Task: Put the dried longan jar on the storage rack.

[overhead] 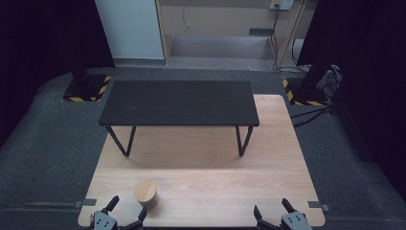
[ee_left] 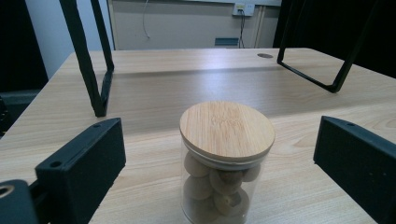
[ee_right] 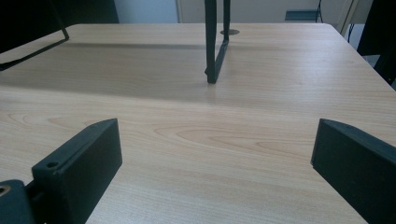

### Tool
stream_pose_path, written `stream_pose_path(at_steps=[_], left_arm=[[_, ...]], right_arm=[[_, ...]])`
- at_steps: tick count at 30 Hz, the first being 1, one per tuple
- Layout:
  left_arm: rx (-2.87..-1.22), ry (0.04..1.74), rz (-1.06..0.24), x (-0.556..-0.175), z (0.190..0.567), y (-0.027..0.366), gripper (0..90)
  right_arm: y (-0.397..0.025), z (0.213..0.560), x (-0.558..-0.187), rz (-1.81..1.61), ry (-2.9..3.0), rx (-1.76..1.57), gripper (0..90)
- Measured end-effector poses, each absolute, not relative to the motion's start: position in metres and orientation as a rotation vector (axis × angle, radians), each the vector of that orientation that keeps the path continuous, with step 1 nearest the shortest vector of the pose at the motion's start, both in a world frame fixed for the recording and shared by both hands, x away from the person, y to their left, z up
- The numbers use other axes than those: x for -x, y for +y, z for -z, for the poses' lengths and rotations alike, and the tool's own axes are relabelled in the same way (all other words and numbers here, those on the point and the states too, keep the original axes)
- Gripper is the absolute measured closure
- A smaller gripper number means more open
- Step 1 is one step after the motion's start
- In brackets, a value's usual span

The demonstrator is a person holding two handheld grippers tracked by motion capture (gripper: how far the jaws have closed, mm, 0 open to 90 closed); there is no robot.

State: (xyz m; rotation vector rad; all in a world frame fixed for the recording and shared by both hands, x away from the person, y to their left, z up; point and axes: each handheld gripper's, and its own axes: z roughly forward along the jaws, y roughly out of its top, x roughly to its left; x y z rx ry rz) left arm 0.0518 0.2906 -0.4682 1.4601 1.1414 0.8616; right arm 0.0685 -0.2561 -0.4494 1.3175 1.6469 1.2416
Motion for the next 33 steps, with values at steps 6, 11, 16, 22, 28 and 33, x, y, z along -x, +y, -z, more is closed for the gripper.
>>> stream_pose_path(at_steps=[6,11,16,22,28,33], left_arm=[[-1.462,1.131,-0.851,-0.050,0.468,0.290,0.8],[-1.461,1.127,-0.852,-0.048,0.470,0.288,0.8],[-1.469,1.127,-0.848,-0.048,0.473,0.286,0.8],[-1.475,1.129,-0.846,-0.050,0.476,0.284,0.8],[-1.487,1.138,-0.841,-0.056,0.481,0.280,0.8],[-1.492,1.155,-0.841,-0.064,0.486,0.278,0.8]], right_arm=[[-0.257,0.448,-0.067,-1.243,1.646,-1.316,2.2],[-0.256,0.448,-0.066,-1.246,1.648,-1.314,2.2],[-0.256,0.448,-0.065,-1.248,1.652,-1.315,2.2],[-0.257,0.449,-0.063,-1.247,1.650,-1.315,2.2],[-0.257,0.451,-0.064,-1.244,1.651,-1.322,2.2],[-0.257,0.451,-0.065,-1.244,1.656,-1.326,2.2]])
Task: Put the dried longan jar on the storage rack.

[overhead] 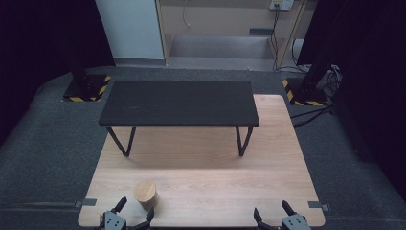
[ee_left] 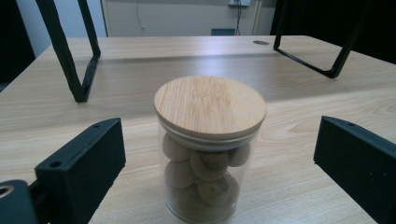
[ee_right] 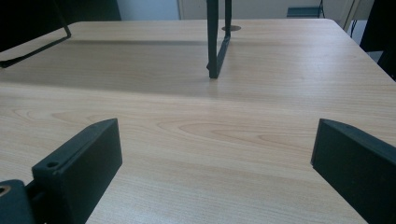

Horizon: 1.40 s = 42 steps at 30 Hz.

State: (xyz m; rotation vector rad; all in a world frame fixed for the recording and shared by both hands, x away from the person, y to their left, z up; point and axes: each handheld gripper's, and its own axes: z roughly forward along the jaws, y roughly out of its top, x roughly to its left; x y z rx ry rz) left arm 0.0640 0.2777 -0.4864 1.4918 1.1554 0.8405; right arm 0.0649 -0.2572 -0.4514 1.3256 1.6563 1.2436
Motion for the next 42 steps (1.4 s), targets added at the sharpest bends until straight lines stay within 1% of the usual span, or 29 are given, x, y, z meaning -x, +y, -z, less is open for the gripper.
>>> stream_pose_path(at_steps=[18,29,34,37,38,42], left_arm=[[-1.565,1.174,-0.830,-0.101,0.498,0.271,1.2],[-1.571,1.184,-0.817,-0.110,0.501,0.271,4.2],[-1.577,1.175,-0.798,-0.113,0.502,0.273,9.6],[-1.569,1.170,-0.775,-0.114,0.502,0.277,16.7],[-1.569,1.167,-0.768,-0.114,0.502,0.278,21.0],[-1.587,1.166,-0.769,-0.114,0.498,0.278,23.3]], right_arm=[[-0.258,0.455,-0.070,-1.233,1.665,-1.346,2.3],[-0.259,0.456,-0.074,-1.228,1.669,-1.354,2.3],[-0.259,0.456,-0.076,-1.226,1.672,-1.355,2.3],[-0.259,0.456,-0.076,-1.224,1.672,-1.354,2.4],[-0.259,0.456,-0.076,-1.225,1.672,-1.355,2.4],[-0.260,0.456,-0.076,-1.226,1.673,-1.355,2.4]])
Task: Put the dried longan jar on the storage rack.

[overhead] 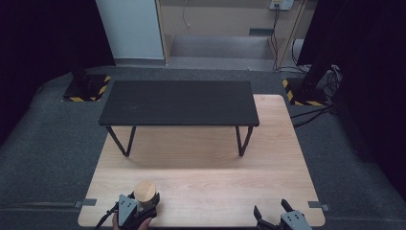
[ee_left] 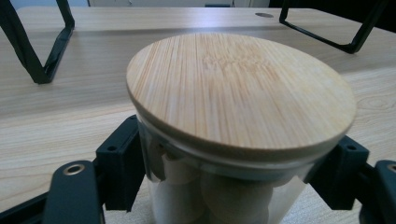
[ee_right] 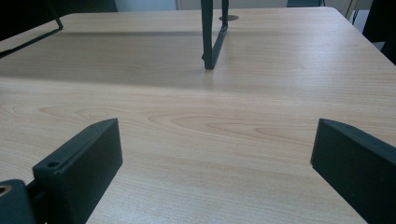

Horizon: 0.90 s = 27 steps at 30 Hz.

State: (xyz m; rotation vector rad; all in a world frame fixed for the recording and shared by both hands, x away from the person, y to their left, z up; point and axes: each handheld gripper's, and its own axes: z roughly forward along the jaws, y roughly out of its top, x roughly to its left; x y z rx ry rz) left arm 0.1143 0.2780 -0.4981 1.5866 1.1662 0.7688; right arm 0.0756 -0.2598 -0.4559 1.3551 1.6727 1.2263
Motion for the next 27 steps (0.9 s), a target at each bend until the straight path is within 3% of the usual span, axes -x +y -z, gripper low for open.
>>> stream_pose_path(at_steps=[11,27], left_arm=[[-1.587,1.153,-0.739,-0.107,0.476,0.287,23.7],[-1.588,1.089,-0.747,-0.104,0.410,0.305,23.9]], right_arm=[[-0.259,0.454,-0.075,-1.233,1.672,-1.347,2.4],[-0.258,0.452,-0.073,-1.242,1.665,-1.339,2.4]])
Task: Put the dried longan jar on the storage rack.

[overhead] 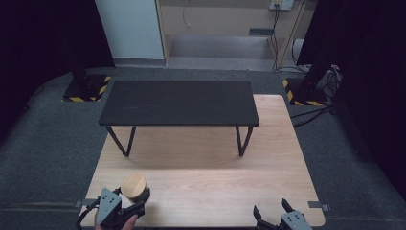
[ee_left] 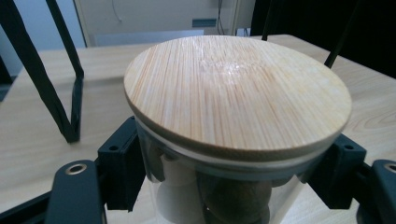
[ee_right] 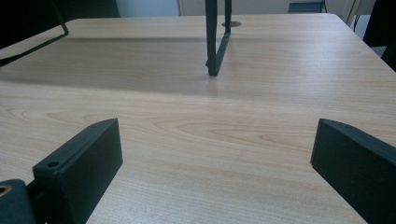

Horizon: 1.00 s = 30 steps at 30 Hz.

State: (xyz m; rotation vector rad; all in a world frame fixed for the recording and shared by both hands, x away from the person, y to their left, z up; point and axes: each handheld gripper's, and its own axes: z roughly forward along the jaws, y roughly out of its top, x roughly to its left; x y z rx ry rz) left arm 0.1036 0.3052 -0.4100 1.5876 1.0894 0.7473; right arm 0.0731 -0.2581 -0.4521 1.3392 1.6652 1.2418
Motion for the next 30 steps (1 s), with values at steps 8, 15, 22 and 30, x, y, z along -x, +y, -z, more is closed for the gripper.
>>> stream_pose_path(at_steps=[8,15,22,30], left_arm=[[-1.601,1.042,-0.758,-0.111,0.381,0.311,23.9],[-1.606,1.008,-0.735,-0.123,0.356,0.320,24.0],[-1.617,0.972,-0.733,-0.135,0.333,0.325,24.0],[-1.632,0.942,-0.740,-0.154,0.311,0.331,24.0]], right_arm=[[-0.257,0.451,-0.073,-1.243,1.666,-1.338,2.4],[-0.255,0.450,-0.073,-1.241,1.667,-1.337,2.5],[-0.255,0.449,-0.073,-1.239,1.668,-1.335,2.5],[-0.255,0.447,-0.072,-1.235,1.664,-1.338,2.5]])
